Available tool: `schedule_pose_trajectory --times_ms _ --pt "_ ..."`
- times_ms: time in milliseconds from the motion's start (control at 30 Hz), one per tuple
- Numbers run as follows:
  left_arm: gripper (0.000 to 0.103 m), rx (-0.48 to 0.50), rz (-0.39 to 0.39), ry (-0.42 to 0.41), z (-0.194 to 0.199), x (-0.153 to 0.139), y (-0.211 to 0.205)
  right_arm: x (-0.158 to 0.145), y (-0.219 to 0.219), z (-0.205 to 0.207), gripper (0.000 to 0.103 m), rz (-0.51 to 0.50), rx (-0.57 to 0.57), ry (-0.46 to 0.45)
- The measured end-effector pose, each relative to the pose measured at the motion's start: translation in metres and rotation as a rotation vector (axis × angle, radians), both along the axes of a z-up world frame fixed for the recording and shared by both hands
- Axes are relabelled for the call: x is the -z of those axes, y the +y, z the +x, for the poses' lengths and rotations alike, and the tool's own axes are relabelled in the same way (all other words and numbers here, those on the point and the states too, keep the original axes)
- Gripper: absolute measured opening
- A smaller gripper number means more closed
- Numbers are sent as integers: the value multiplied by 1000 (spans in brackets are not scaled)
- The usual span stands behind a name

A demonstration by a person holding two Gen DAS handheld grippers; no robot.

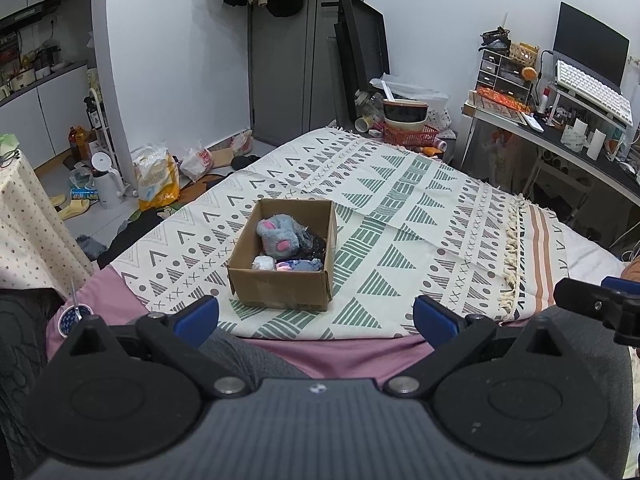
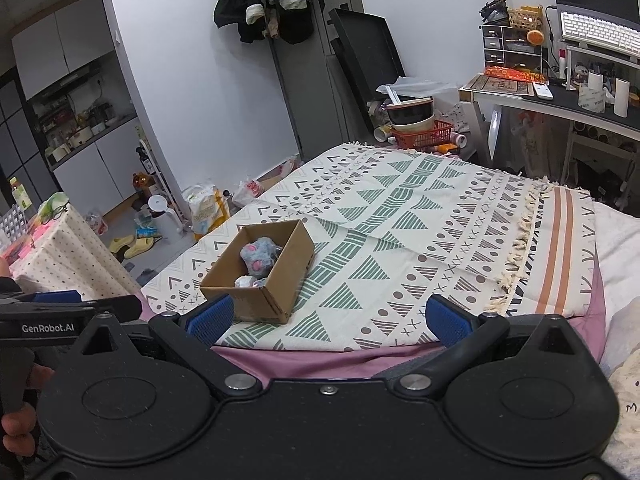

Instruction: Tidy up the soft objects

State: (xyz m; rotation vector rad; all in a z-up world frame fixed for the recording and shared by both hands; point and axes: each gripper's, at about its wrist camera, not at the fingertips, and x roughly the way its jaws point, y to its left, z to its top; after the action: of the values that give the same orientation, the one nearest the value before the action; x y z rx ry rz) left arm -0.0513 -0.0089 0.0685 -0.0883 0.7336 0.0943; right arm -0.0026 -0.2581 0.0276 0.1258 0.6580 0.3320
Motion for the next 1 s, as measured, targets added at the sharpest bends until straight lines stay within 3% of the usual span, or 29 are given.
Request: schedule_pose_trajectory --times_ms 1000 --pt "102 13 4 -20 1 -8 5 2 -2 2 103 -51 42 6"
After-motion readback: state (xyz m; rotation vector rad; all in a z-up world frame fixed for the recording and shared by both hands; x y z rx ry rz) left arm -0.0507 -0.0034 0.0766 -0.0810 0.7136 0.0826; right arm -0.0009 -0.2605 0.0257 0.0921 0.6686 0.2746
